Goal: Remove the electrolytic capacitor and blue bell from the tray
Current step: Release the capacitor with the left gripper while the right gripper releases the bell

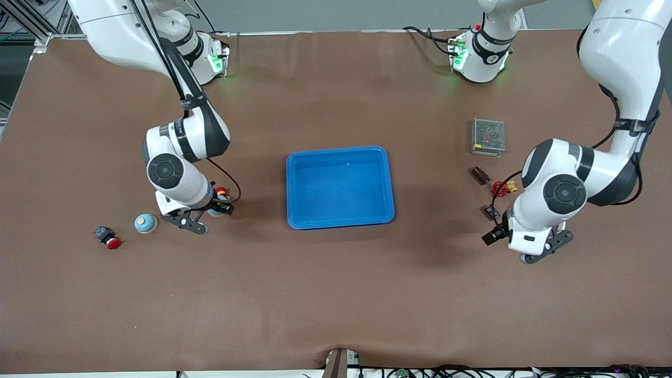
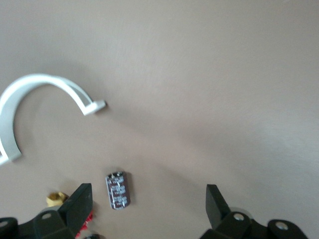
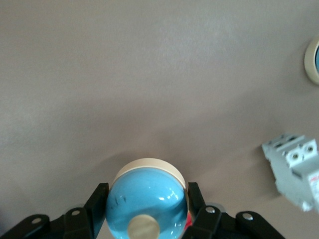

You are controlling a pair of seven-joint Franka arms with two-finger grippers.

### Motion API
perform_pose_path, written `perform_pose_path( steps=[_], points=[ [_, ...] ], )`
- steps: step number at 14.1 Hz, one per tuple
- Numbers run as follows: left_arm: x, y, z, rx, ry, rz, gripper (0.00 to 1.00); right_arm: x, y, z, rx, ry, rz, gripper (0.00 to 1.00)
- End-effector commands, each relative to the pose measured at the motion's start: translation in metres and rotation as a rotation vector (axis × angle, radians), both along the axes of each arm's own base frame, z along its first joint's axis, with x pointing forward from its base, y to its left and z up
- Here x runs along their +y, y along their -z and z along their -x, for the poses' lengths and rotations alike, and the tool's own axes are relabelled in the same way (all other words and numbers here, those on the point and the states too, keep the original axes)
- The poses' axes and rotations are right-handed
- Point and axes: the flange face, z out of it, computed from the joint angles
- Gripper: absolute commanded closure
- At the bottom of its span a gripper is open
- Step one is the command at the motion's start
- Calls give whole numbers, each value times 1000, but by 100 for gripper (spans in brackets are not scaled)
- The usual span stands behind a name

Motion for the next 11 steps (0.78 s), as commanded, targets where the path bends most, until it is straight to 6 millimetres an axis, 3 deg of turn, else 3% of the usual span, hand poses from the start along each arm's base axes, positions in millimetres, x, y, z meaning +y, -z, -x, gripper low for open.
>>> perform_pose_path(
  steps=[1, 4, 6, 8, 11],
  points=[
    [5, -33, -3, -36, 92, -24, 0, -32, -3, -1, -31, -81, -11, 100],
    [7, -61, -2, -72, 131, -46, 0, -58, -2, -9, -46, -192, -20, 100],
    [6, -95, 5, -86, 135, -80, 0, -63, -2, -13, -77, -231, -24, 100],
    [4, -116, 10, -86, 201, -92, 0, -77, 4, -15, -106, -312, -25, 100],
    [11, -171, 26, -114, 260, -63, 0, -93, 21, -13, -133, -351, -25, 100]
  ],
)
